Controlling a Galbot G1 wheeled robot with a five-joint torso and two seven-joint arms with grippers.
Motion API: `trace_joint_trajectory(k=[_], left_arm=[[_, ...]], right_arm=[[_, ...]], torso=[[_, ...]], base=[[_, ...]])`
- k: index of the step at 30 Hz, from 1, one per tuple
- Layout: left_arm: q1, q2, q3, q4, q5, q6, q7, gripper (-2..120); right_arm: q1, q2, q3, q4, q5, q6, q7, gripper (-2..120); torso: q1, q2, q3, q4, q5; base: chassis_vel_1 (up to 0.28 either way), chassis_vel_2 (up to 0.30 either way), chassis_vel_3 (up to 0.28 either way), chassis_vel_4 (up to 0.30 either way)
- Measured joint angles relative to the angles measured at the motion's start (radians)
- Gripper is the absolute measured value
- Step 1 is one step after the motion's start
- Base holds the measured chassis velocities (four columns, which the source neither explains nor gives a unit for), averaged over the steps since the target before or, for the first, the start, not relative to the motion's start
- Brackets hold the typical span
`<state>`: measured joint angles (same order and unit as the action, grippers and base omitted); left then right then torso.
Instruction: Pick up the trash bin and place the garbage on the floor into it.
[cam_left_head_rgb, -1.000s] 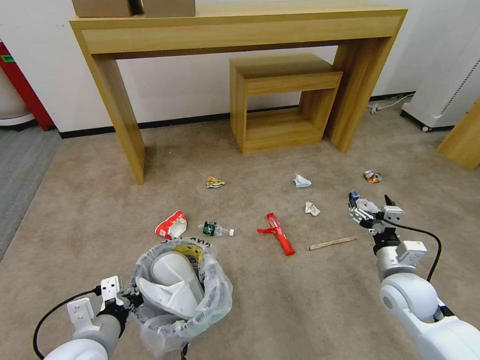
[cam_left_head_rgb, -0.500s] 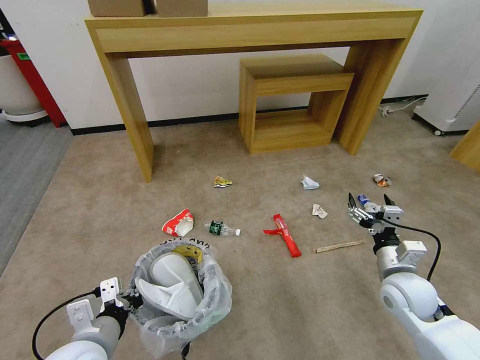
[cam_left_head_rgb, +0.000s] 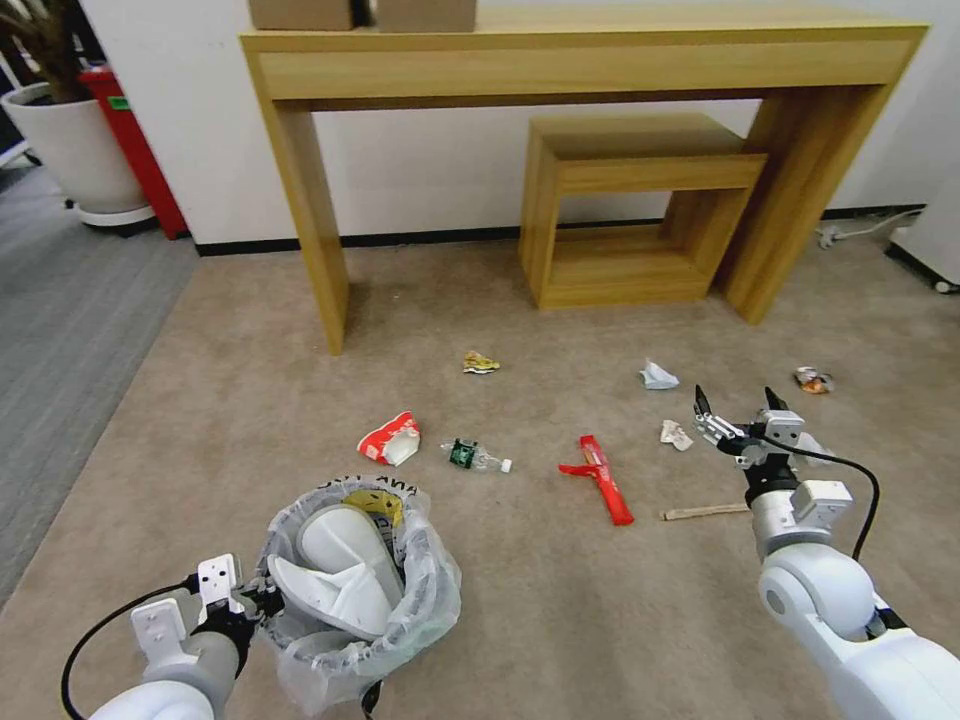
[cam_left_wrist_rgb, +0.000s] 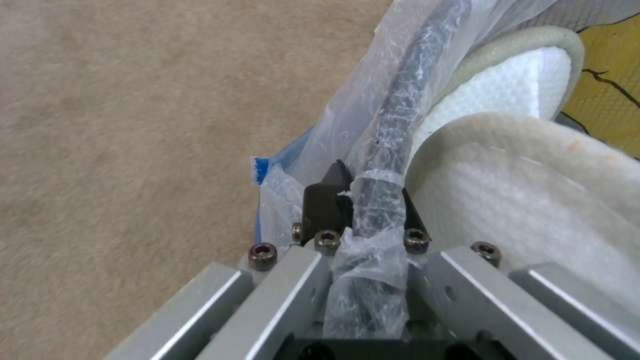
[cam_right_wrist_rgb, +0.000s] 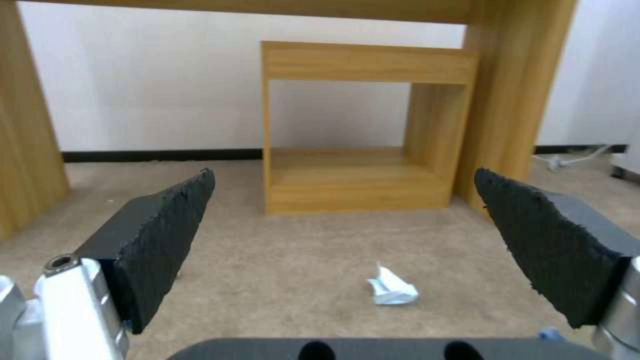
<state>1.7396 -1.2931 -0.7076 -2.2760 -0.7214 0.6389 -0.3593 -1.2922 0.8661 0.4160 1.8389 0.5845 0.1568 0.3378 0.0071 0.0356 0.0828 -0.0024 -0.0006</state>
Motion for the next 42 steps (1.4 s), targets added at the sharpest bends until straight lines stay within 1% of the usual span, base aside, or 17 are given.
trace_joint_trajectory(k=[23, 42], left_arm=[[-0.009, 0.018, 0.002, 0.019, 0.001, -0.008, -0.002, 1], [-0.030, 0.024, 0.005, 0.042, 0.016, -0.022, -0.011, 1]], right_arm=[[0.001, 0.011, -0.006, -0.002, -0.008, 0.002, -0.002, 100], [0.000, 0.024, -0.004, -0.012, -0.016, 0.004, -0.010, 100]], torso=[[0.000, 0.000, 0.000, 0.0000, 0.0000], [0.000, 0.000, 0.000, -0.0001, 0.0000]], base=[[0.059, 0.053, 0.054, 0.052], [0.000, 0.000, 0.000, 0.000]])
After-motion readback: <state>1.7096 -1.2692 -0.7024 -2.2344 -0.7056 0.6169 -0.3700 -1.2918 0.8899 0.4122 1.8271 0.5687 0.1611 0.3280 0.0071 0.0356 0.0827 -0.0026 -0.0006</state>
